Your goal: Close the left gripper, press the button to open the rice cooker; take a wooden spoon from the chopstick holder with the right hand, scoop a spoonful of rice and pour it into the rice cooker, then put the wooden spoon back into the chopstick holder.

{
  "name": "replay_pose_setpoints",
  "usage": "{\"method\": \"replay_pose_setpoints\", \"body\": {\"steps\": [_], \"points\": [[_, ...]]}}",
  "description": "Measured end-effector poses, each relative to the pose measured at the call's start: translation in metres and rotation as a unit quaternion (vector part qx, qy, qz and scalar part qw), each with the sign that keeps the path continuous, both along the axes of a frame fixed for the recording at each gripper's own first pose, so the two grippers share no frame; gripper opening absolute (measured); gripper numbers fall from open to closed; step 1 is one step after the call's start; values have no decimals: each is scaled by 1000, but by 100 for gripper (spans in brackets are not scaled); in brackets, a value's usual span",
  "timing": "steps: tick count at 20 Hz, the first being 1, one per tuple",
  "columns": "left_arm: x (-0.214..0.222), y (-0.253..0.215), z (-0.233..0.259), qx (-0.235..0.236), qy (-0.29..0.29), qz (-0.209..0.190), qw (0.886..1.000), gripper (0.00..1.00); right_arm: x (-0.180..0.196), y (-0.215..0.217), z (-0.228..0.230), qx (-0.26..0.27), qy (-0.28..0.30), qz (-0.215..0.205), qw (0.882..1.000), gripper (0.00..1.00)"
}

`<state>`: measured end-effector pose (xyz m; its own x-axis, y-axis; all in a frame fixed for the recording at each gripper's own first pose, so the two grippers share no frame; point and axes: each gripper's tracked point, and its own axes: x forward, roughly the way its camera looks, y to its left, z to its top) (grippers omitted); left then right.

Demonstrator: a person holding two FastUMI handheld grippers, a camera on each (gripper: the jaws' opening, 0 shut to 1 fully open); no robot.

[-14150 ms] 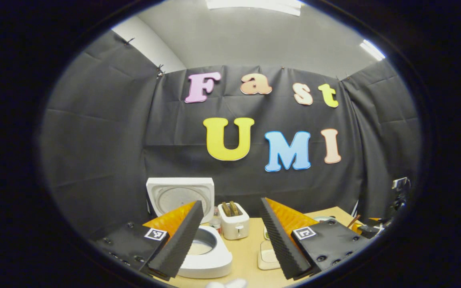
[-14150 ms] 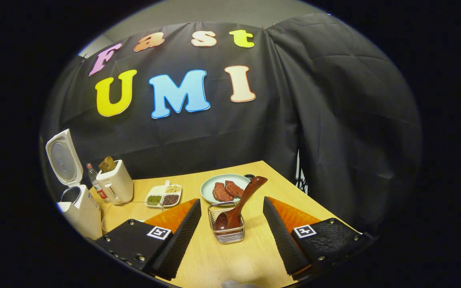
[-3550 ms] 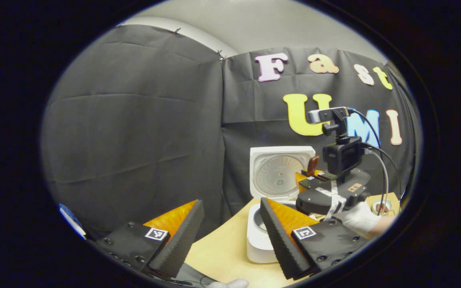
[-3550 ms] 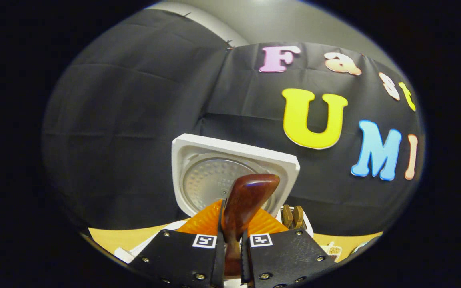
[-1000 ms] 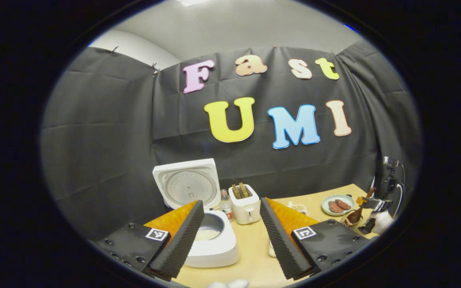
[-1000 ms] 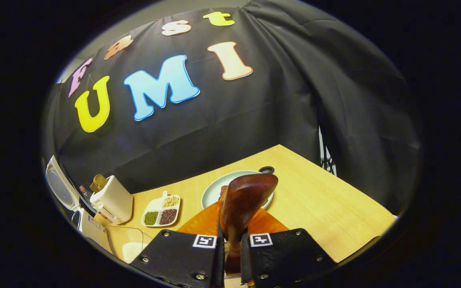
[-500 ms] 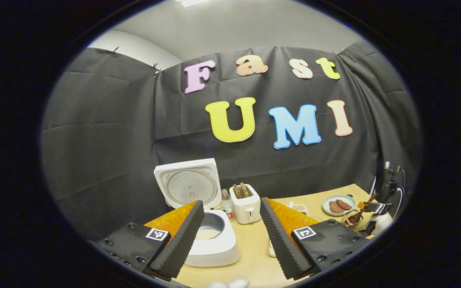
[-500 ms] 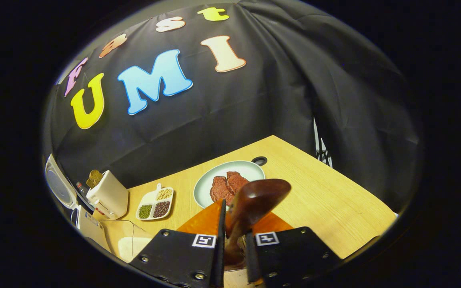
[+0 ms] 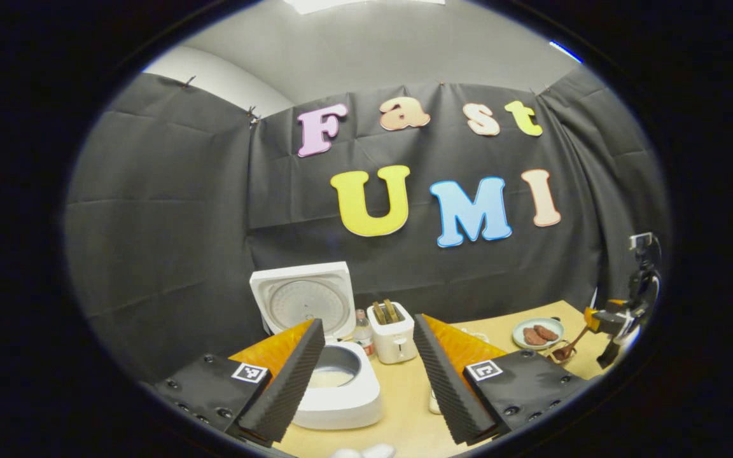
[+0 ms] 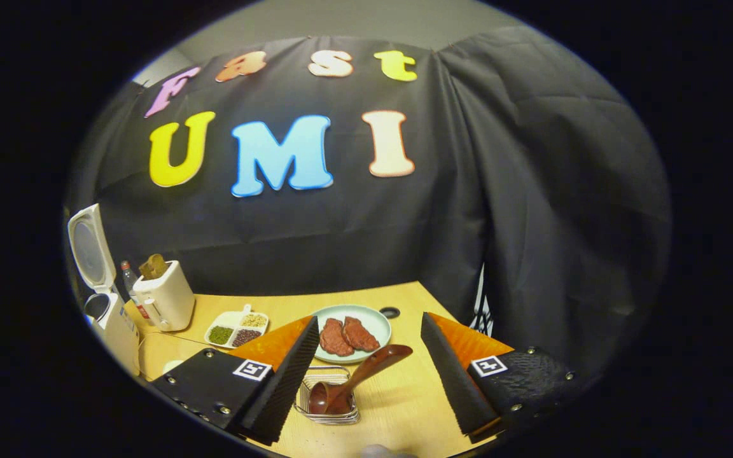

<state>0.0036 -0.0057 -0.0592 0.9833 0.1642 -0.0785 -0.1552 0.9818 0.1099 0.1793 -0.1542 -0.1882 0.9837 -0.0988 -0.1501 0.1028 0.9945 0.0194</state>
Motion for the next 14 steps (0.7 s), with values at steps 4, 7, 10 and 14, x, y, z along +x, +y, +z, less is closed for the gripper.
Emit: {"method": "replay_pose_setpoints", "body": {"steps": [4,7,10,14], "points": [[5,13,13,-12,-15,-3,1000,97,-45,32,65,-23,-35,35,998,98],[10,25,22,-12,-26,-3,1000,98,-81,60,105,-8,-51,56,997,98],[20,42,30,-20,-30,2,999,97,-112,87,133,4,-57,78,995,98],[53,70,48,-21,-28,15,999,97,-143,110,142,4,-47,98,994,98]]}}
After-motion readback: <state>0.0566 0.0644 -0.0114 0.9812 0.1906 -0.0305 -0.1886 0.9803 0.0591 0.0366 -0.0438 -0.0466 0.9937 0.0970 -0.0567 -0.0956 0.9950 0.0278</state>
